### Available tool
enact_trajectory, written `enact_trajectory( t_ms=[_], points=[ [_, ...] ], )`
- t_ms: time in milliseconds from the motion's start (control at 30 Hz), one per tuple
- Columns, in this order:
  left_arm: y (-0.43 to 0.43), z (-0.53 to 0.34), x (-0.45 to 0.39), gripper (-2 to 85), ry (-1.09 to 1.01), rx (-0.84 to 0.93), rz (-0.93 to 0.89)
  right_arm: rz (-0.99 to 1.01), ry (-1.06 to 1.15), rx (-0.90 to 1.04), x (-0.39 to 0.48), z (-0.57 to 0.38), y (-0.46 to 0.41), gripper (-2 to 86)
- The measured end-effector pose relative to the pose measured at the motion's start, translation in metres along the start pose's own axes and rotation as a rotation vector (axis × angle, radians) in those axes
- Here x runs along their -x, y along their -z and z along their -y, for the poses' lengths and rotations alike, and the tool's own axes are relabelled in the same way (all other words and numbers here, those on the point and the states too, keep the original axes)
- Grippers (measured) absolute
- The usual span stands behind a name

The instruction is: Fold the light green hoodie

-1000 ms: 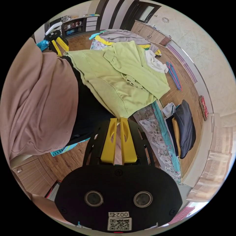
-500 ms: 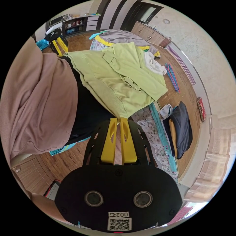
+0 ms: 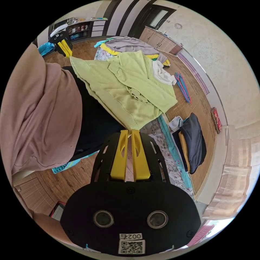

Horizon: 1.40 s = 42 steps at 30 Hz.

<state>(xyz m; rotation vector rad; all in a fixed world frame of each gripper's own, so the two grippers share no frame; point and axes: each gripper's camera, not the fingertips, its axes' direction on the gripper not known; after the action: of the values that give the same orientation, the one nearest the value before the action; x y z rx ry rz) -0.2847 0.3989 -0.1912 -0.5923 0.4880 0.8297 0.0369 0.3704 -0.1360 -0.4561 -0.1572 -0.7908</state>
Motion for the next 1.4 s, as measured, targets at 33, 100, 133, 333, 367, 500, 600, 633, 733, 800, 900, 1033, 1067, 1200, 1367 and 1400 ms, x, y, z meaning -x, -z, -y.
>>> enact_trajectory(
  t_ms=[33,100,133,333,367,500,600,633,733,800,900,1033,1067,1200,1367,1400],
  points=[
    [0.004,0.0,0.001,-1.1,-0.003,-0.008,0.005,-0.007,0.001,-0.004,-0.001,0.001,0.002,-0.4],
    [0.024,0.001,0.006,-1.0,-0.016,-0.047,0.028,-0.04,0.012,-0.011,-0.006,0.004,0.011,-0.5],
    [0.03,0.001,0.007,-1.0,-0.019,-0.058,0.037,-0.049,0.014,-0.013,-0.007,0.005,0.014,-0.5],
    [0.084,0.002,0.011,-0.9,-0.073,-0.144,0.096,-0.108,0.002,-0.058,-0.025,0.007,0.046,-0.7],
    [0.094,0.002,0.01,-0.9,-0.088,-0.16,0.105,-0.116,-0.001,-0.069,-0.028,0.007,0.053,-0.7],
    [0.123,0.007,0.007,-0.9,-0.145,-0.191,0.135,-0.137,0.009,-0.079,-0.038,0.01,0.072,-0.7],
    [0.137,0.013,0.007,-0.9,-0.194,-0.2,0.127,-0.126,0.021,-0.065,-0.047,0.013,0.08,-0.7],
    [0.138,0.014,0.007,-0.9,-0.202,-0.198,0.121,-0.12,0.023,-0.063,-0.049,0.014,0.081,-0.7],
    [0.141,0.022,0.014,-0.9,-0.222,-0.198,0.099,-0.108,0.019,-0.077,-0.062,0.019,0.079,-0.7],
    [0.136,0.028,0.027,-0.9,-0.211,-0.203,0.081,-0.118,0.012,-0.097,-0.077,0.029,0.068,-0.7],
    [0.129,0.042,0.051,-0.9,-0.193,-0.203,0.08,-0.159,-0.001,-0.131,-0.105,0.048,0.052,-0.7],
    [0.126,0.067,0.096,-0.9,-0.128,-0.228,0.146,-0.227,-0.039,-0.187,-0.153,0.081,0.031,-0.7],
    [0.125,0.078,0.115,-0.9,-0.085,-0.235,0.18,-0.249,-0.062,-0.205,-0.172,0.094,0.022,-0.7],
    [0.113,0.121,0.183,-0.9,0.076,-0.255,0.292,-0.32,-0.168,-0.236,-0.236,0.143,-0.021,-0.6],
    [0.077,0.171,0.256,-0.9,0.225,-0.193,0.345,-0.319,-0.285,-0.184,-0.302,0.198,-0.089,-0.6],
    [0.063,0.182,0.274,-0.9,0.256,-0.165,0.339,-0.304,-0.313,-0.169,-0.317,0.209,-0.107,-0.6]
  ],
)
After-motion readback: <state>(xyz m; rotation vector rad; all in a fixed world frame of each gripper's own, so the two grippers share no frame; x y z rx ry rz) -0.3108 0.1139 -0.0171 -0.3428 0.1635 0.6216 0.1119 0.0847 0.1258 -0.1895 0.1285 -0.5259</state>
